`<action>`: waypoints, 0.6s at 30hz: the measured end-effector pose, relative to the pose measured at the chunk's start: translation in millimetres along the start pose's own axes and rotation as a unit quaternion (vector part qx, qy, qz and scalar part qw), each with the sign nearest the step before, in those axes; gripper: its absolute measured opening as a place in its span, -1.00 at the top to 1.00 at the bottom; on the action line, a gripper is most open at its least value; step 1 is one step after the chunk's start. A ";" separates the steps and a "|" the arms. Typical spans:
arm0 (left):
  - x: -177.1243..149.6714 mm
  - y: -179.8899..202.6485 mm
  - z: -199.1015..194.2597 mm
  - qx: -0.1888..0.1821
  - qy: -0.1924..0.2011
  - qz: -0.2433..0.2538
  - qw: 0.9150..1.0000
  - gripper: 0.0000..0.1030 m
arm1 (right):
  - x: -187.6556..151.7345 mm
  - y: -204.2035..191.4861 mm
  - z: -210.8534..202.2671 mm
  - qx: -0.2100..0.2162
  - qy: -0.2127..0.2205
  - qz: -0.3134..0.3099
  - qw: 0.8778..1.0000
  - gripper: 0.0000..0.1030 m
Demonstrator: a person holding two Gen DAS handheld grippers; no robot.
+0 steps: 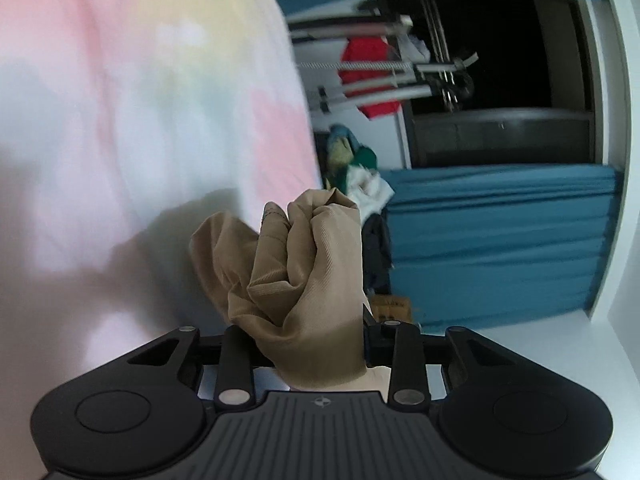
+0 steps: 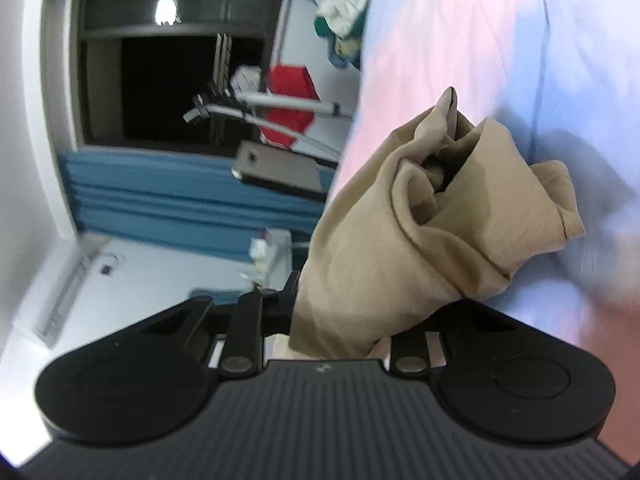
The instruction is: Fold clothes
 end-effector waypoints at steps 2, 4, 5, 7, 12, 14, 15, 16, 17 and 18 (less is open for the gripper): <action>-15.6 28.4 30.3 0.002 -0.014 0.015 1.000 0.34 | 25.8 -6.6 -10.9 0.008 0.021 0.001 1.000 0.42; -33.5 58.1 62.4 0.001 -0.026 0.038 0.999 0.35 | 59.2 -10.1 -20.5 0.008 0.046 -0.003 0.999 0.42; -44.2 74.6 82.8 -0.003 -0.031 0.054 0.998 0.35 | 76.5 -10.7 -26.0 0.007 0.059 -0.008 0.998 0.42; -66.9 100.1 121.5 -0.009 -0.047 0.077 0.996 0.35 | 113.6 -10.8 -36.8 0.001 0.087 -0.023 0.996 0.42; -132.9 147.9 228.0 -0.028 -0.093 0.148 0.984 0.35 | 209.9 -2.0 -62.3 -0.007 0.166 -0.054 0.985 0.42; -156.3 154.3 263.2 -0.027 -0.109 0.169 0.979 0.35 | 242.0 6.6 -68.3 -0.021 0.192 -0.077 0.978 0.42; -168.5 154.8 280.7 -0.028 -0.116 0.183 0.976 0.35 | 256.6 11.6 -71.7 -0.031 0.204 -0.093 0.974 0.42; -176.9 153.5 293.4 -0.029 -0.119 0.197 0.973 0.35 | 269.4 18.5 -75.2 -0.041 0.212 -0.104 0.971 0.42; -185.0 148.1 305.1 -0.031 -0.125 0.212 0.969 0.35 | 279.2 28.6 -78.7 -0.050 0.216 -0.108 0.969 0.42; -193.0 142.5 316.7 -0.032 -0.130 0.227 0.965 0.35 | 287.0 39.4 -80.6 -0.059 0.219 -0.110 0.968 0.42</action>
Point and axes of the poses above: each gripper's, at about its wrist camera, not at the fingertips, and z roughly the way its jaws point, y to its right, x to its top, the point moved 4 cm from there along z, roughly the way its jaws point, and after that the axes turned 9 degrees about -z, right-handed, at the moved point
